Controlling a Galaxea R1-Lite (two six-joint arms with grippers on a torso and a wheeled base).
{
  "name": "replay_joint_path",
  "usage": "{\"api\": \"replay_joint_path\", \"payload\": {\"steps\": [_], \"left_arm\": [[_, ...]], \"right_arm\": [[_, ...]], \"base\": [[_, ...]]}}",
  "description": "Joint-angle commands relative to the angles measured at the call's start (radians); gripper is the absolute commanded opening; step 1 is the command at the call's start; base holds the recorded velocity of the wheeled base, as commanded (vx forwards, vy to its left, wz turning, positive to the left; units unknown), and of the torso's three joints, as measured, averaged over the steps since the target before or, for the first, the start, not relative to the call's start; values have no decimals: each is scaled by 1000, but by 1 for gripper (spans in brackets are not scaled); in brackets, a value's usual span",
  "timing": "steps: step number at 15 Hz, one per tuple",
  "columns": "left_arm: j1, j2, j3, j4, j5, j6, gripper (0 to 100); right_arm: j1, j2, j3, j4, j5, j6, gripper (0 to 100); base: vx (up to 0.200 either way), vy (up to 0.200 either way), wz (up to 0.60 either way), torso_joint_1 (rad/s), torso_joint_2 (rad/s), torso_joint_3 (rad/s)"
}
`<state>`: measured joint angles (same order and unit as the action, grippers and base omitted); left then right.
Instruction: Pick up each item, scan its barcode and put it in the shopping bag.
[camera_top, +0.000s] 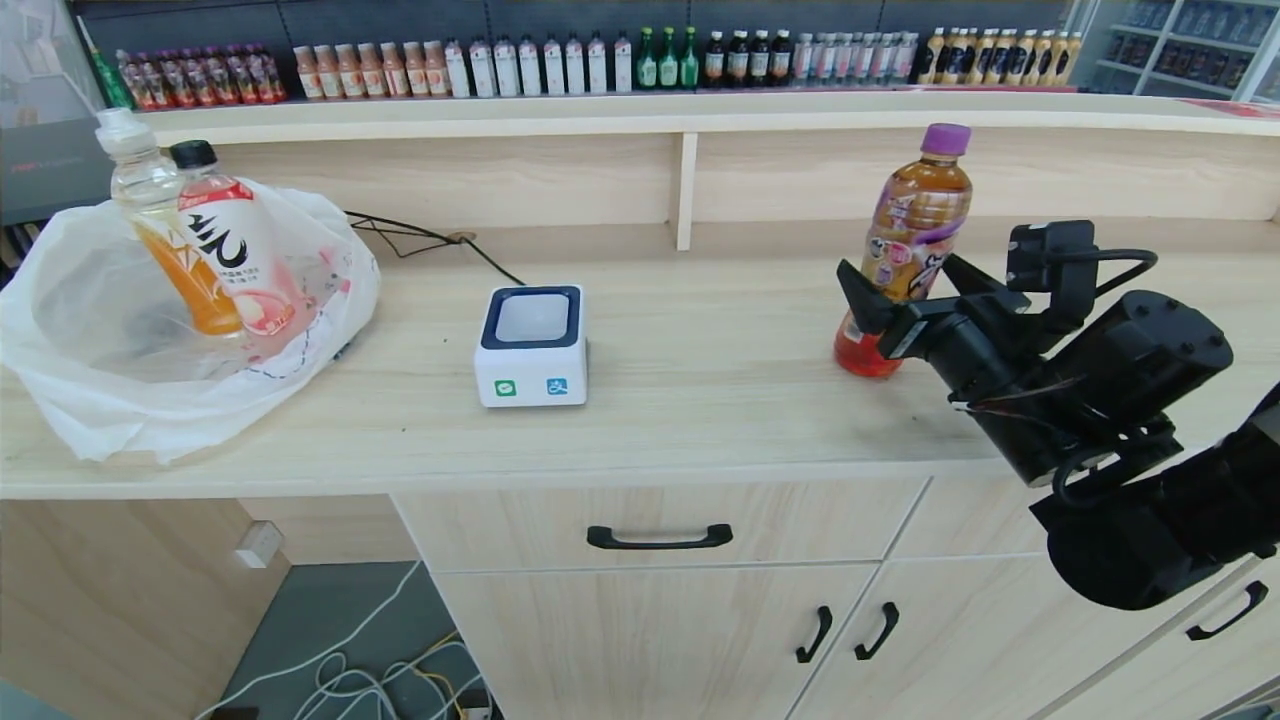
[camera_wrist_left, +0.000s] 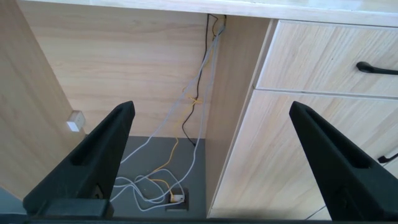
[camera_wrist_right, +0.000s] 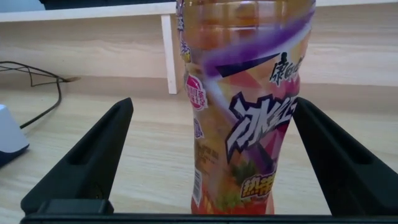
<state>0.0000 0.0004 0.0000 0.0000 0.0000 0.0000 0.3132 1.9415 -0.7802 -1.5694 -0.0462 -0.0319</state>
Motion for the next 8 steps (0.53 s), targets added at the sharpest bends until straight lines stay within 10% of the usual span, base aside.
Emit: {"api": "replay_joint_path", "payload": {"steps": [1, 8], "left_arm": [[0, 0, 0, 0, 0, 0, 100], [0, 0, 0, 0, 0, 0, 100]], "right_arm": [[0, 13, -13, -1, 2, 0, 100], [-6, 96, -143, -1, -1, 0, 100]], "base": [[0, 0, 0, 0, 0, 0], [0, 0, 0, 0, 0, 0]]}}
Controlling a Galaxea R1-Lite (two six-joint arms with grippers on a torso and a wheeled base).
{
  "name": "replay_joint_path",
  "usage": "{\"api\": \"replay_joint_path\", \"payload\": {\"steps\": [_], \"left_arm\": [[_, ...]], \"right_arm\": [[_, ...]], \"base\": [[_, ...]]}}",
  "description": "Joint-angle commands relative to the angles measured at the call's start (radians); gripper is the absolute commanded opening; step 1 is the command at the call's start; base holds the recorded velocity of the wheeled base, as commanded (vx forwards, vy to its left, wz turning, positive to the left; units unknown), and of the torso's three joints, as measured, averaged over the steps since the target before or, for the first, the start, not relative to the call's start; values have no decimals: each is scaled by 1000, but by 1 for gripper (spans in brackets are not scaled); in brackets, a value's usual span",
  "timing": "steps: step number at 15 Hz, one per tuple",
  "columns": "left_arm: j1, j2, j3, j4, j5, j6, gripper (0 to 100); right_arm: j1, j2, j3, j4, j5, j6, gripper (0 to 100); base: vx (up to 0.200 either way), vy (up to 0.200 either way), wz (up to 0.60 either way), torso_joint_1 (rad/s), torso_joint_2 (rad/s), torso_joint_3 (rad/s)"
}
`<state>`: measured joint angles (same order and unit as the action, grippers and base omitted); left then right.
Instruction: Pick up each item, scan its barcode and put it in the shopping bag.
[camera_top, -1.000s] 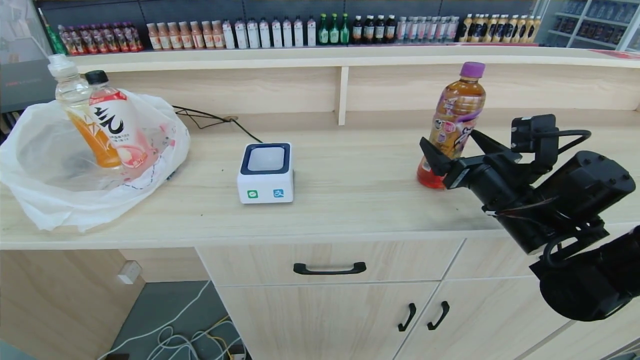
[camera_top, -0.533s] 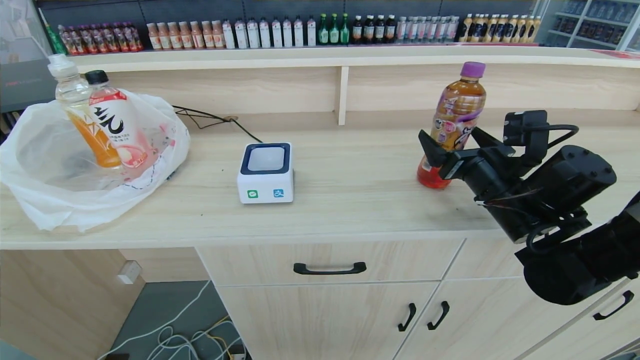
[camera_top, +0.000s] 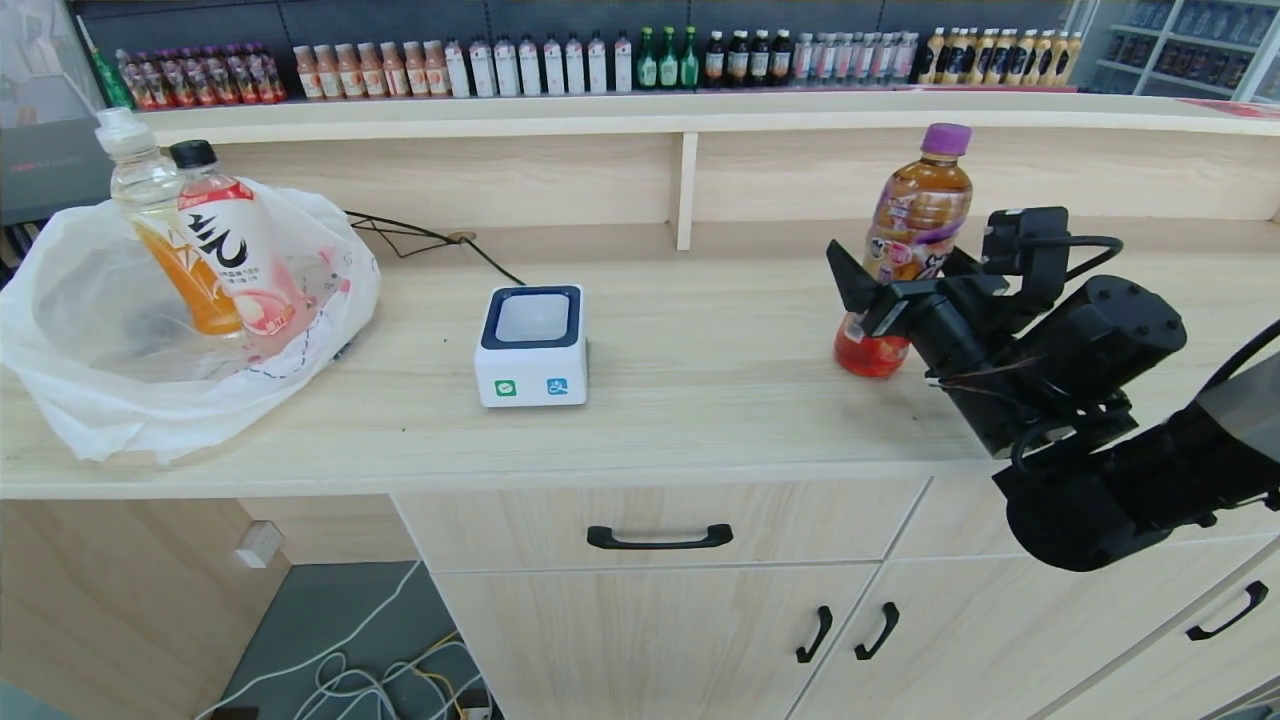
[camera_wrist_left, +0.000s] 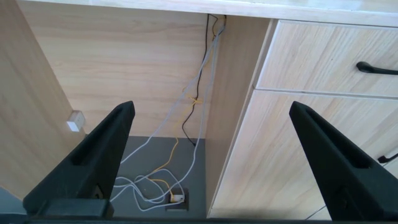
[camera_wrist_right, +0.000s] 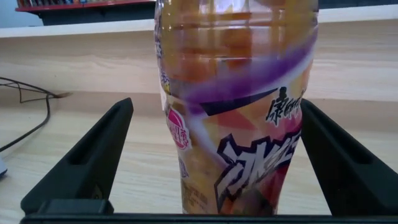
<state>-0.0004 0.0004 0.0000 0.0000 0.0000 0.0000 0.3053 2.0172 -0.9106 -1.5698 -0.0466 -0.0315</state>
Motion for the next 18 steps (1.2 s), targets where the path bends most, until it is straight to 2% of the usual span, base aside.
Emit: {"api": "replay_joint_path", "payload": {"steps": [1, 13, 14, 18], "left_arm": [[0, 0, 0, 0, 0, 0, 100], [0, 0, 0, 0, 0, 0, 100], [0, 0, 0, 0, 2, 0, 100], [0, 0, 0, 0, 0, 0, 100]], "right_arm": [[1, 20, -16, -1, 1, -1, 100], [3, 17, -24, -1, -16, 1, 100], [11, 12, -25, -1, -16, 1, 0], [11, -14, -11, -1, -18, 2, 0]], "base": [[0, 0, 0, 0, 0, 0], [0, 0, 0, 0, 0, 0], [0, 0, 0, 0, 0, 0], [0, 0, 0, 0, 0, 0]]}}
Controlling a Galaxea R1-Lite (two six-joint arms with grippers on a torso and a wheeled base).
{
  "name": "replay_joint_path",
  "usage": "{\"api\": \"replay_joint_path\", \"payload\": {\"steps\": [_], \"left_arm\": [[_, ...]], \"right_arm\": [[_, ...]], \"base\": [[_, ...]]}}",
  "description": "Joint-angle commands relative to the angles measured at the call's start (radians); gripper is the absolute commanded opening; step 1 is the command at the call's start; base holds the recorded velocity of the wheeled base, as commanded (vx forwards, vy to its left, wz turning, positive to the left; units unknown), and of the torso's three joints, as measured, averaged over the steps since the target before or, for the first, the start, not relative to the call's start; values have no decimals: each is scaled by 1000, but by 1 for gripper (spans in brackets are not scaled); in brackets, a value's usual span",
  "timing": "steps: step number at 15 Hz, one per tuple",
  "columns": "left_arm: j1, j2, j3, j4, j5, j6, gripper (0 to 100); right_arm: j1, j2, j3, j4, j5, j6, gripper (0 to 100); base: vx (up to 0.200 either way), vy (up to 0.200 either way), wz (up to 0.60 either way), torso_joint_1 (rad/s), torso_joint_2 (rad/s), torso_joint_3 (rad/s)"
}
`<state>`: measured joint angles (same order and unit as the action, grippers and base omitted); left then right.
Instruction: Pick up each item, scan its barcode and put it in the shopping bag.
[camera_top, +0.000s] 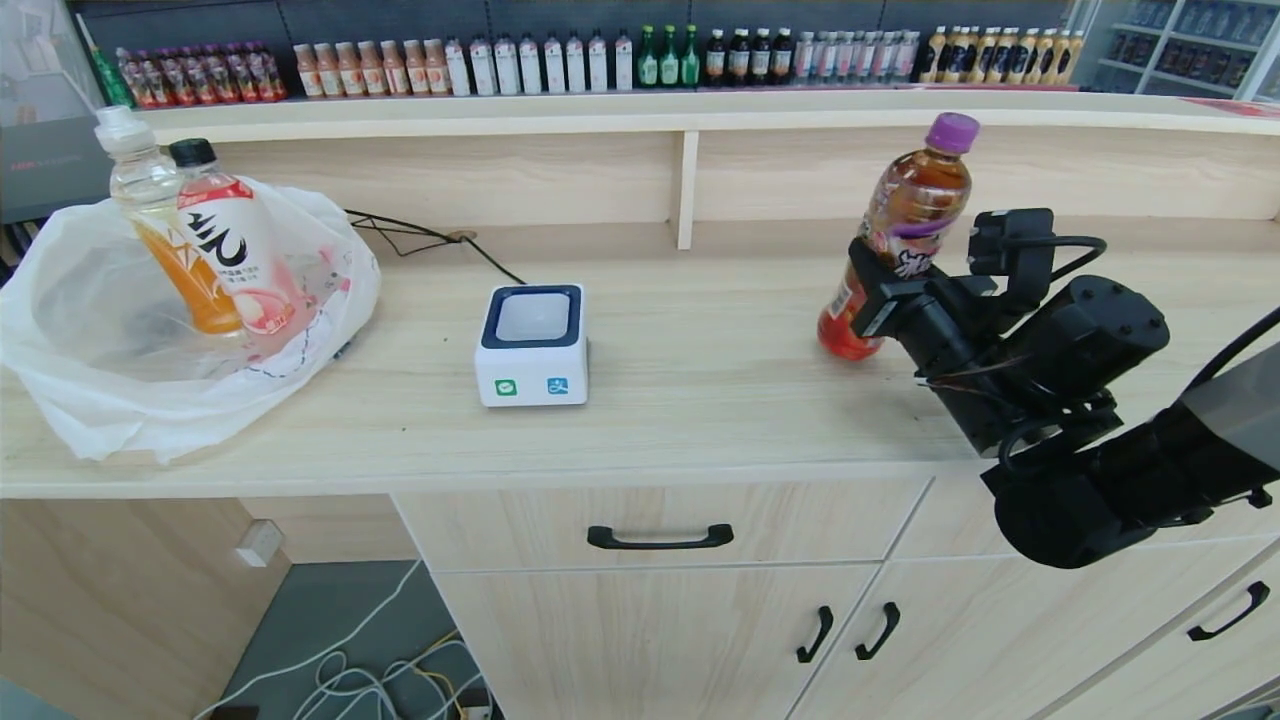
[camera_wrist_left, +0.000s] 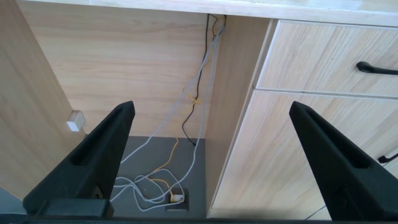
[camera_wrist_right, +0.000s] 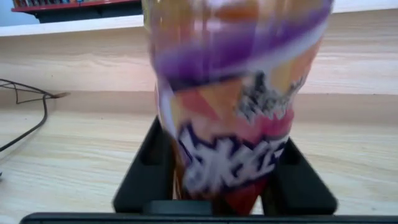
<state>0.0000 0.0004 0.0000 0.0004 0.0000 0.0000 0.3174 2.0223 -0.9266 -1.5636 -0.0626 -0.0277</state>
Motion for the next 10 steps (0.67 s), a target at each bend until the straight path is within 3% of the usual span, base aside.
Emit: {"api": "replay_joint_path", "payload": {"steps": [1, 10], "left_arm": [[-2, 0, 0, 0, 0, 0, 100], [0, 0, 0, 0, 0, 0, 100]], "right_arm": [[-1, -22, 5, -7, -2, -1, 0], [-5, -136, 77, -7, 0, 14, 0]], "base": [[0, 0, 0, 0, 0, 0], [0, 0, 0, 0, 0, 0]]}}
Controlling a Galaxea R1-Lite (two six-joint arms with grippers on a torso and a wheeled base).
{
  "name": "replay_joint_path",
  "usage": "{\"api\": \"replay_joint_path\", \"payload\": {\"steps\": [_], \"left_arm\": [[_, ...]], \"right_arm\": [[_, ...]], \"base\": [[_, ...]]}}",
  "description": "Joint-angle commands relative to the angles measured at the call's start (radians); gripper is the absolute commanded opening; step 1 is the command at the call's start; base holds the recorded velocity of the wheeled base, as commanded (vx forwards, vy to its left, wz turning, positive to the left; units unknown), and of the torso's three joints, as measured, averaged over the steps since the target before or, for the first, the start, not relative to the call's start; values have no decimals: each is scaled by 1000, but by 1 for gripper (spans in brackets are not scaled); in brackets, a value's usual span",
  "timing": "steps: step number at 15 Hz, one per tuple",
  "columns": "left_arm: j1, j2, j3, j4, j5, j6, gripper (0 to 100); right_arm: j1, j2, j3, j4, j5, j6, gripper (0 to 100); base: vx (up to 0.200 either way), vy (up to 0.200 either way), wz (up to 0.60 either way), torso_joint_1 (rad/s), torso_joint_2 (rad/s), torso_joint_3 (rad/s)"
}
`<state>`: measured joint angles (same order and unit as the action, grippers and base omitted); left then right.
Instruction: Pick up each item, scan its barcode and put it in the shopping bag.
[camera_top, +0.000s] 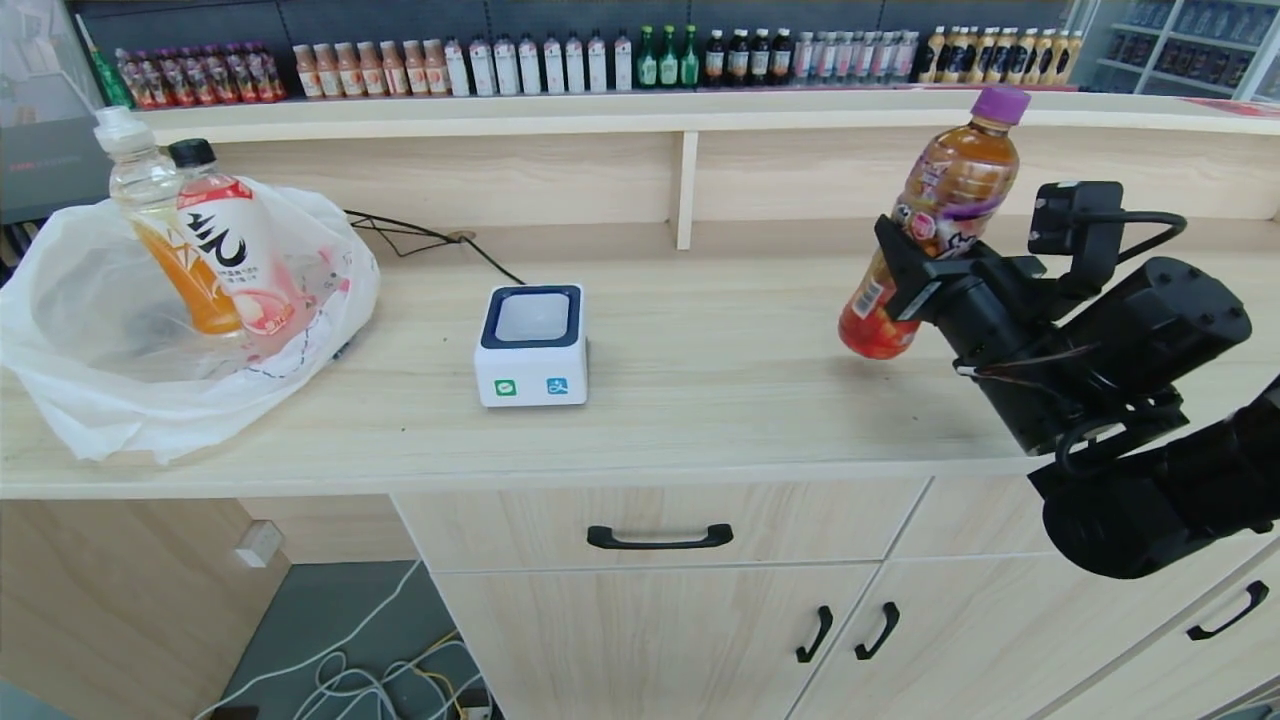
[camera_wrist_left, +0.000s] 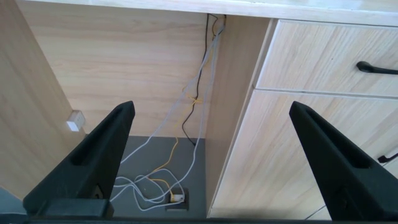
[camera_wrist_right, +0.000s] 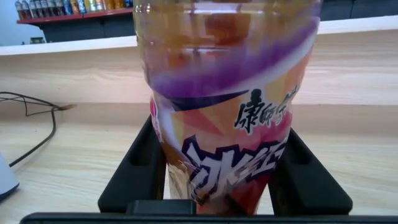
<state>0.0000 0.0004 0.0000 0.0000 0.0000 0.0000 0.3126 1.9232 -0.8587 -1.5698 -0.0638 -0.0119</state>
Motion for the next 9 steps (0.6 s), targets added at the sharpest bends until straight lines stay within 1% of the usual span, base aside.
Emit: {"api": "replay_joint_path", "payload": {"steps": [1, 4, 8, 9], "left_arm": [[0, 0, 0, 0, 2, 0, 100], [0, 0, 0, 0, 2, 0, 100], [0, 0, 0, 0, 0, 0, 100], [0, 0, 0, 0, 2, 0, 100]], "right_arm": [[2, -52, 17, -1, -1, -2, 0], [2, -105, 72, -1, -1, -2, 0], [16, -205, 193, -1, -1, -10, 0], [16, -216, 199, -1, 1, -10, 0]], "base": [[0, 0, 0, 0, 0, 0], [0, 0, 0, 0, 0, 0], [0, 0, 0, 0, 0, 0], [0, 0, 0, 0, 0, 0]]}}
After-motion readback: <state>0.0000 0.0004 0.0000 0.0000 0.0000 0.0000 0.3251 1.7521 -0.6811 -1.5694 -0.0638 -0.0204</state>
